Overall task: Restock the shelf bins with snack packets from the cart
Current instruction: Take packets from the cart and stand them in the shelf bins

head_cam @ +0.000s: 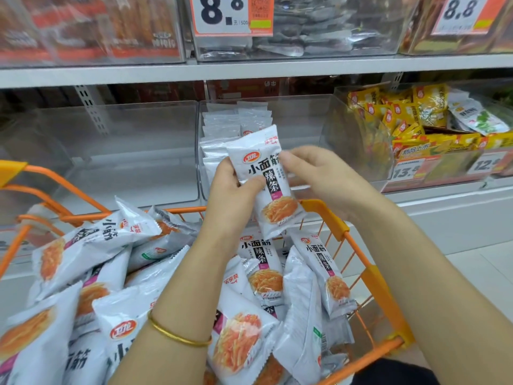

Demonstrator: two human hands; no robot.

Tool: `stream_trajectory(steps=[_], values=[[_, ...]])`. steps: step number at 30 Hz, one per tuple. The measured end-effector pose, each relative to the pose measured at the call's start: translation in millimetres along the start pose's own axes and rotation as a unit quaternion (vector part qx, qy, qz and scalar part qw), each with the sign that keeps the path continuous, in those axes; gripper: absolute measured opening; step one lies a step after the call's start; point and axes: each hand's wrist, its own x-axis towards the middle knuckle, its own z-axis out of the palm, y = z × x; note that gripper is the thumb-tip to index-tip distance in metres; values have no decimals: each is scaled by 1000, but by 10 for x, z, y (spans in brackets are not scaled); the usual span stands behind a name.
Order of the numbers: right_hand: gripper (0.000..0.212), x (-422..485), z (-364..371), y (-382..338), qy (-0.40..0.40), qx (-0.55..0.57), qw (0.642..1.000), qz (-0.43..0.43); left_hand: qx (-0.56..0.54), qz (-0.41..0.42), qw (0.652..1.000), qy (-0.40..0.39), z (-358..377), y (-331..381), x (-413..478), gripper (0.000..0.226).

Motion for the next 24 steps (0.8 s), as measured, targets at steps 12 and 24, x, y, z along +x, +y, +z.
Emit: stream_trajectory(steps=[12, 24], values=[[22, -91, 122, 3, -166, -24, 985, -47, -64, -36, 991, 109, -70, 45, -12, 16], [20, 830, -252, -19, 112, -16, 993, 38, 408, 177, 881, 163, -122, -106, 31, 28]])
